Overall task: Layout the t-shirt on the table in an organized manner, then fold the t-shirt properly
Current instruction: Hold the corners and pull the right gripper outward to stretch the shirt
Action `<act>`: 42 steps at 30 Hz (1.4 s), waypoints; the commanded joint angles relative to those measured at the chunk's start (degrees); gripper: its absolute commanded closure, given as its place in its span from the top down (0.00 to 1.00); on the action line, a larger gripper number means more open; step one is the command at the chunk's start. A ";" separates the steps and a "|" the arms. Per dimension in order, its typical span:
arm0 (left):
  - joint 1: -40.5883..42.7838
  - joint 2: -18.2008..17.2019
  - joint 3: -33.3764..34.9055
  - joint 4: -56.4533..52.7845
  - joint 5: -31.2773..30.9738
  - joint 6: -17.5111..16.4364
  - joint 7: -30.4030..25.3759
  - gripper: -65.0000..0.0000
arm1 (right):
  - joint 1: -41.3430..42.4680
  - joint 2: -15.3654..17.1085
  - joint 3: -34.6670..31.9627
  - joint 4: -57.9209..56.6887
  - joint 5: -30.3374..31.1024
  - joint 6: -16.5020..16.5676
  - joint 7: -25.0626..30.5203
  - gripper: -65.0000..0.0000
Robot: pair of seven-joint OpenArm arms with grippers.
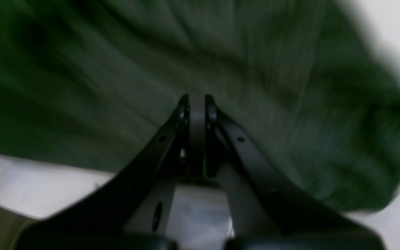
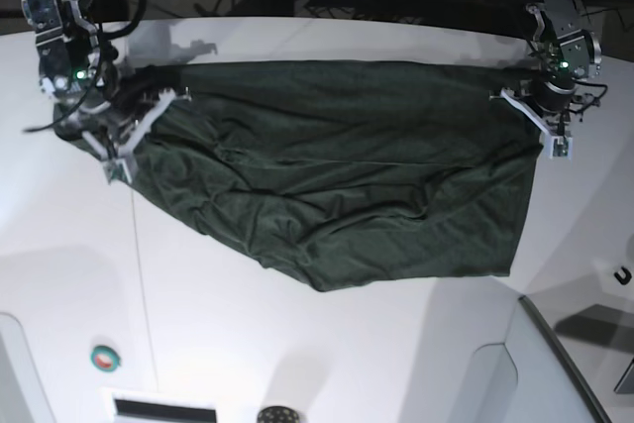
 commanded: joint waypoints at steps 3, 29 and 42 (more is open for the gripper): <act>1.46 -0.85 -0.23 5.37 -0.76 0.44 -1.33 0.00 | 2.70 0.65 0.18 1.68 -0.01 -0.10 0.88 0.04; 6.04 -0.76 -0.32 9.59 -0.94 0.44 -1.24 0.00 | 6.66 -3.04 -8.17 -7.11 -16.62 2.54 -0.35 0.39; 6.04 -0.76 -0.32 9.41 -0.94 0.44 -1.24 0.00 | 10.53 -2.95 -7.91 -13.70 -15.13 6.58 -0.26 0.27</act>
